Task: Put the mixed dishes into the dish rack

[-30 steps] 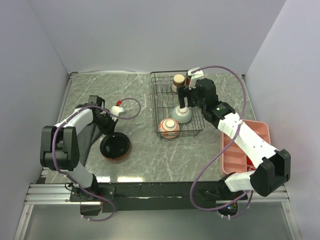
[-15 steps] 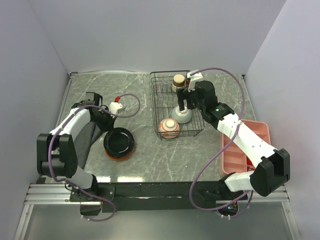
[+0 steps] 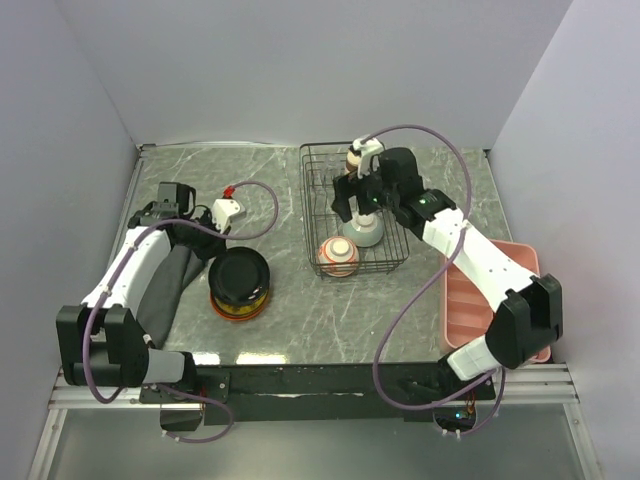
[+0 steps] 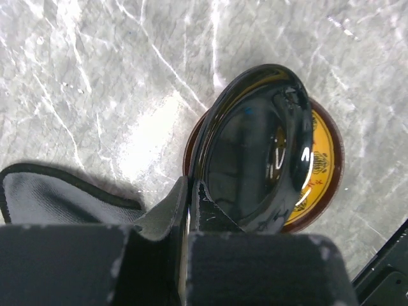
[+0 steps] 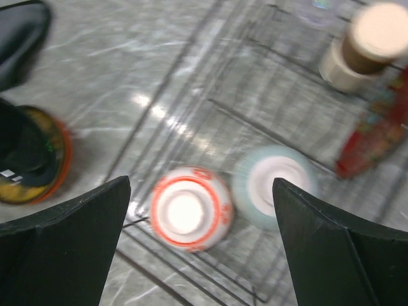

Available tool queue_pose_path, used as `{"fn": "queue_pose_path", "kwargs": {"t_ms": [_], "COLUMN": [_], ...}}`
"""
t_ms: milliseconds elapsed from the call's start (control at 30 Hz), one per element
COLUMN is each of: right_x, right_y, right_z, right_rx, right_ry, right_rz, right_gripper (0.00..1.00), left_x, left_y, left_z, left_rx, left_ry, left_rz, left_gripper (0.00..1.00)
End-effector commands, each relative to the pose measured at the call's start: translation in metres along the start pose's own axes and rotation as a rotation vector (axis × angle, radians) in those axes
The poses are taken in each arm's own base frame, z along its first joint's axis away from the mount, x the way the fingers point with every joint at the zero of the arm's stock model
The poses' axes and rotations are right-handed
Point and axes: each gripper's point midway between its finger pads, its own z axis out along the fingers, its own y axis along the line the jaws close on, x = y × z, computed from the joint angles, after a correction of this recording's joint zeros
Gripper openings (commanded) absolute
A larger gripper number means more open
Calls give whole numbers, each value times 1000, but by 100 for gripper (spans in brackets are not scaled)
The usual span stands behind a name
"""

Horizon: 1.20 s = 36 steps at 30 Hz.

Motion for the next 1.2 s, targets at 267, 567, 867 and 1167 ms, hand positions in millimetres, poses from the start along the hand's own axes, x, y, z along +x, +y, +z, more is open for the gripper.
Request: {"fn": "queue_pose_path", "kwargs": {"t_ms": [267, 567, 867, 1167], "right_x": [-3, 15, 28, 52], "right_y": [152, 200, 216, 226], "right_z": [18, 68, 78, 78], "right_rx": [-722, -961, -1061, -1098], "right_ry": [-36, 17, 59, 136], "right_rz": [-275, -245, -233, -241], "right_gripper": [95, 84, 82, 70], "left_x": [-26, -36, -61, -80], "left_y": [-24, -31, -33, -26], "left_z": [-22, -30, -44, -53], "left_rx": [5, -2, -5, -35], "left_ry": [-163, -224, -307, -359], "left_rz": [110, 123, 86, 70], "left_gripper": [1, 1, 1, 1]}}
